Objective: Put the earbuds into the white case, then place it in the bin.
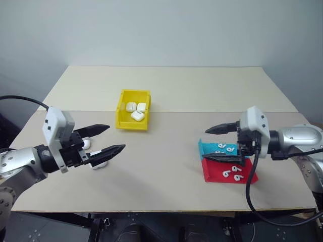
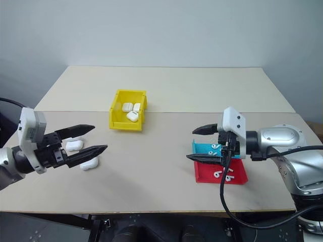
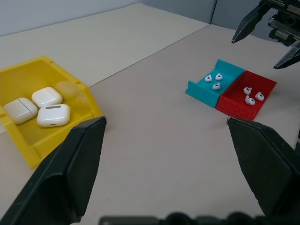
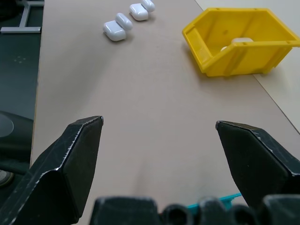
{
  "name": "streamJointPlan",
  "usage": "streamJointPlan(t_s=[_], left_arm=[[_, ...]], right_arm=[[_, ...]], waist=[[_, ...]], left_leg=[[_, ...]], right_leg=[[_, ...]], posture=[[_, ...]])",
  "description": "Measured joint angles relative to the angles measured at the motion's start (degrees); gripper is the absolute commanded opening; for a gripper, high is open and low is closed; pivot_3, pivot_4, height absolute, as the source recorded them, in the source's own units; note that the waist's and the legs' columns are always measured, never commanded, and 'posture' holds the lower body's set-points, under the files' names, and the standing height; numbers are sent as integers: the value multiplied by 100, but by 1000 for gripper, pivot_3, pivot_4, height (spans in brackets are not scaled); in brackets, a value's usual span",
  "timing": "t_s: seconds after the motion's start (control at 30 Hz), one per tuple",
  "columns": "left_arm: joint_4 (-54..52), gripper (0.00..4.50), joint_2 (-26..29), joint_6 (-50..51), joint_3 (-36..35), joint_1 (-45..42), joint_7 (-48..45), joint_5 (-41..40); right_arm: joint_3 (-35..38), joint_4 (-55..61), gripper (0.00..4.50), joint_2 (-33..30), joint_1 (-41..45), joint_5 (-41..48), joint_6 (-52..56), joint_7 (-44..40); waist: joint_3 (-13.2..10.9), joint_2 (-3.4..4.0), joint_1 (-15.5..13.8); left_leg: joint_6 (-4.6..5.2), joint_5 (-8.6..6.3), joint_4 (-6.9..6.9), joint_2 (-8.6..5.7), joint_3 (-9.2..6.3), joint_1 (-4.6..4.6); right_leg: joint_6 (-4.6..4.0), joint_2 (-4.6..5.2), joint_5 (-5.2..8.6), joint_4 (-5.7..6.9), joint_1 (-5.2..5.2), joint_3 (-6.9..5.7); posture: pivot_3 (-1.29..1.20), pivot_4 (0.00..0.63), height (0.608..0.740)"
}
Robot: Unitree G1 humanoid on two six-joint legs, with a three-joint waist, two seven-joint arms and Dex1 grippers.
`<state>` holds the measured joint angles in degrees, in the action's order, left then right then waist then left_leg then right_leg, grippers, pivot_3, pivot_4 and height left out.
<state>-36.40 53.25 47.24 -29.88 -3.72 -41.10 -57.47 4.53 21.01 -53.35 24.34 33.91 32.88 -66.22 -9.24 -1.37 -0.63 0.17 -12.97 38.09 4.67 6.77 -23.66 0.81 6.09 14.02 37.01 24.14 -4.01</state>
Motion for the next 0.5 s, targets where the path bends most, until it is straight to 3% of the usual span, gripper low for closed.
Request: streamJointPlan(t_s=[0.27, 0.5], left_arm=[[-13, 4500, 283, -69, 45, 200, -219, 292], [-350, 4500, 342, -28, 48, 338, 236, 596]], right_arm=[[-10, 9, 4460, 23, 4, -7, -1, 15], [-159, -92, 4460, 113, 57, -85, -7, 56]], waist=[[0, 0, 0], [0, 0, 0]], left_leg=[[0, 0, 0, 0, 1, 1], [0, 0, 0, 0, 0, 0]], right_leg=[[0, 0, 0, 0, 0, 1], [0, 0, 0, 0, 0, 2]], posture=[[0, 150, 740], [0, 150, 740]])
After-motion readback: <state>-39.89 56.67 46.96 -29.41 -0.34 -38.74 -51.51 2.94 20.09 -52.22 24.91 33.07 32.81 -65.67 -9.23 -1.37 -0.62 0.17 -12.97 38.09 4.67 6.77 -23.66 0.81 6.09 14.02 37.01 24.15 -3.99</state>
